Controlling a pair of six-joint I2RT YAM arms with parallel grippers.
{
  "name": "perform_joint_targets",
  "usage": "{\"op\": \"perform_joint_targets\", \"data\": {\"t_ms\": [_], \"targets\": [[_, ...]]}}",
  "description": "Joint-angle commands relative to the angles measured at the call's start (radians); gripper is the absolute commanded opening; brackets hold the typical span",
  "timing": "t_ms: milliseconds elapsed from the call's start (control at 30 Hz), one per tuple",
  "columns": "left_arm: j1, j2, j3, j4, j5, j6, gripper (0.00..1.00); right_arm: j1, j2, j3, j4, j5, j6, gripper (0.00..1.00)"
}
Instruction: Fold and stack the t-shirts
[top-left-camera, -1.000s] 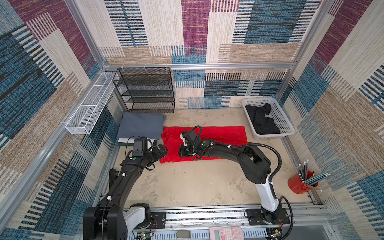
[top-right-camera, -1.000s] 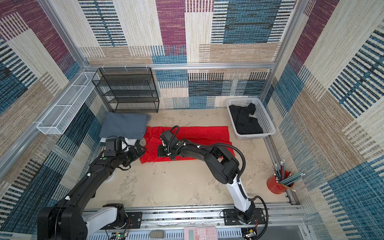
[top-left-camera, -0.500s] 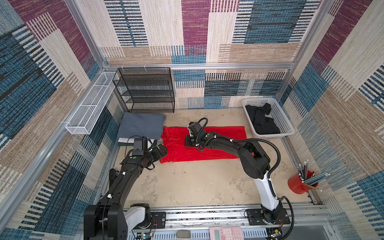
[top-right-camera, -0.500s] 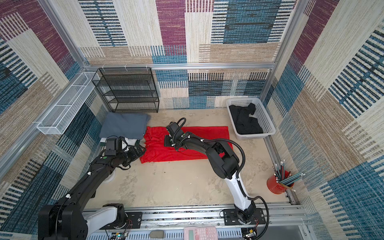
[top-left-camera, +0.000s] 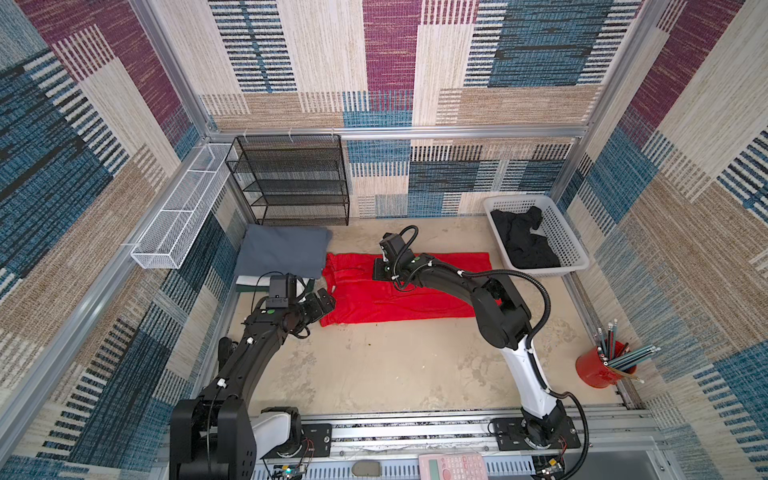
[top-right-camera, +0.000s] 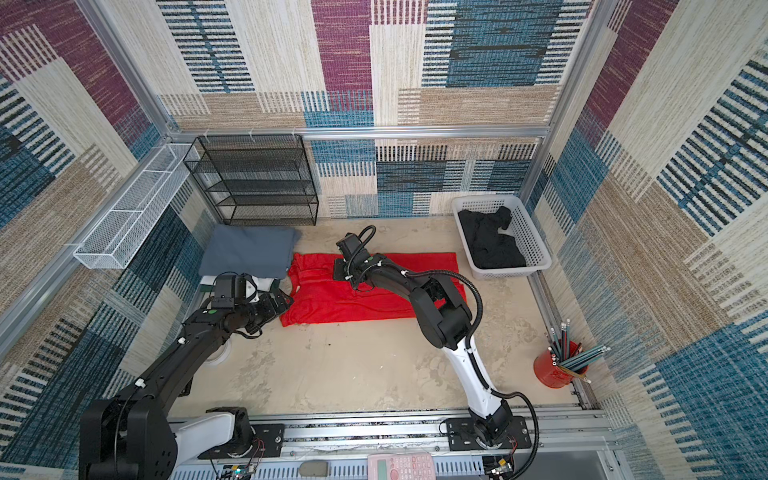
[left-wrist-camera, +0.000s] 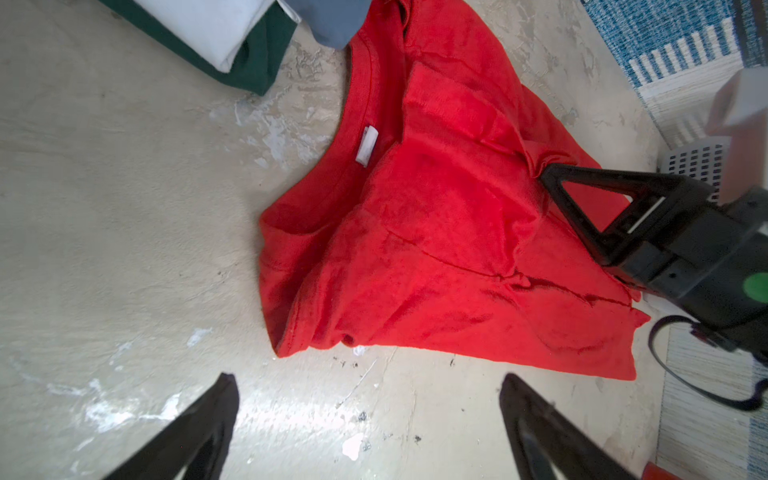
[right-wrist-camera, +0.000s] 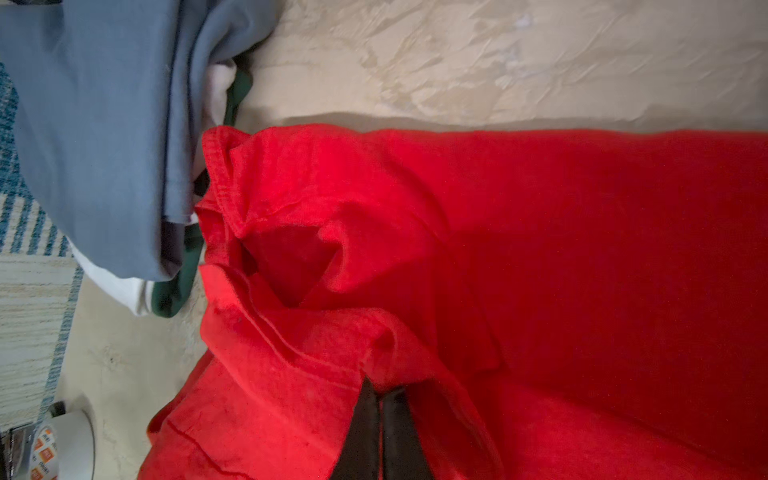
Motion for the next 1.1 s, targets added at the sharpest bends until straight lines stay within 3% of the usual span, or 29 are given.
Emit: {"op": "perform_joint_targets", "data": {"t_ms": [0,367,567,900,967,1067], "targets": [[0.002,0.004,0.012,-0.001,0.013,0.031,0.98,-0.011,-0.001,0.007,0.013,0.035,-0.005,0.00],[0.002,0.025,0.021,-0.022,0.025,0.038,0.98,-0.038,0.076,0.082,-0.027,0.038,0.012,0.00],[0.002,0.015,0.018,-0.027,0.031,0.049,0.98,-0.046,0.041,0.041,-0.013,0.085,0.022,0.00],[0.000,-0.027,-0.050,-0.032,0.028,0.058,0.98,-0.081,0.041,0.066,-0.026,0.049,0.007,0.02],[0.000,-0.035,-0.060,-0.037,0.025,0.061,0.98,-0.086,0.043,0.085,-0.043,0.047,-0.002,0.19],[0.000,-0.046,-0.068,-0.042,0.025,0.063,0.98,-0.090,0.033,0.104,-0.059,0.061,-0.023,0.60]]}}
